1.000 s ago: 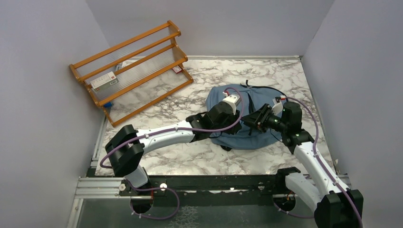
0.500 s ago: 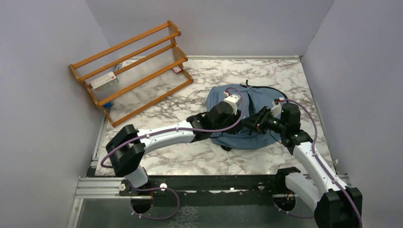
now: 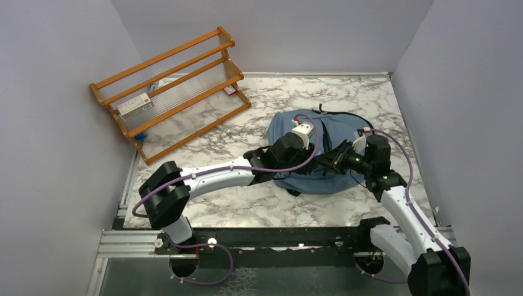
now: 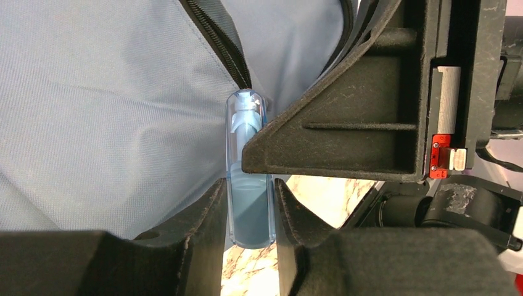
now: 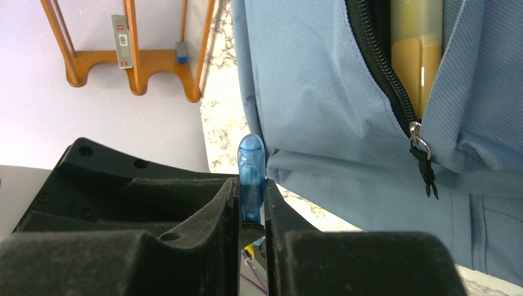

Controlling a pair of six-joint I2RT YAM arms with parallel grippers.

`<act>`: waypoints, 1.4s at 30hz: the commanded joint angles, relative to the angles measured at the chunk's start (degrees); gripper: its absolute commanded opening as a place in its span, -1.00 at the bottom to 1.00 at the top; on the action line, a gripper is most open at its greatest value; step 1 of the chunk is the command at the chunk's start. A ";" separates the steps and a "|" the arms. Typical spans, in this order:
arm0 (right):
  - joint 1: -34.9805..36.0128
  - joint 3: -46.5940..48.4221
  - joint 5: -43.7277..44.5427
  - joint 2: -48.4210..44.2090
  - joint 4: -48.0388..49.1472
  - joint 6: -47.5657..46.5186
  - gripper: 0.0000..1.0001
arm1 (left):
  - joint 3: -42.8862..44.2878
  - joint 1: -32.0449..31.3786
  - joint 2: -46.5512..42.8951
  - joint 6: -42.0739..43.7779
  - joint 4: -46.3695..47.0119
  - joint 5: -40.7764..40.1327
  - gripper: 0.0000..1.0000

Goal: Pack the student bag
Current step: Pick up the stationery from the center of the board, then place the stationery in the student bag.

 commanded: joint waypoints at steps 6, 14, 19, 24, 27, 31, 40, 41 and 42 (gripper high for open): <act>0.25 4.32 13.20 -6.82 -10.68 -4.34 -0.92 | 0.31 -0.49 -1.10 -0.80 2.30 0.37 0.08; 0.25 12.29 34.96 -6.91 -26.17 -13.89 -0.99 | 0.76 -0.40 -1.61 -1.05 1.38 -2.42 0.28; 0.25 13.78 48.73 -9.64 -32.21 -16.08 -0.99 | 6.26 0.13 2.17 0.30 -2.65 -5.41 0.31; 0.25 13.56 50.00 -13.86 -33.00 -16.38 -0.99 | 15.46 1.17 8.85 2.30 -7.14 -6.33 0.32; 0.25 13.15 49.57 -15.38 -32.88 -16.09 -0.99 | 21.33 1.21 12.40 4.61 -9.19 -6.96 0.32; 0.25 13.15 50.25 -17.33 -33.71 -15.34 -0.99 | 27.26 1.26 16.26 8.15 -13.72 -13.09 0.33; 0.25 12.50 48.97 -19.94 -34.17 -14.74 -0.99 | 32.58 1.26 21.74 12.70 -17.65 -19.56 0.35; 0.25 12.50 48.83 -20.16 -34.21 -14.68 -0.98 | 33.27 1.19 22.47 12.92 -17.74 -19.66 0.35; 0.25 12.46 48.64 -20.32 -34.24 -14.57 -0.99 | 34.00 1.23 23.20 13.18 -17.89 -19.69 0.35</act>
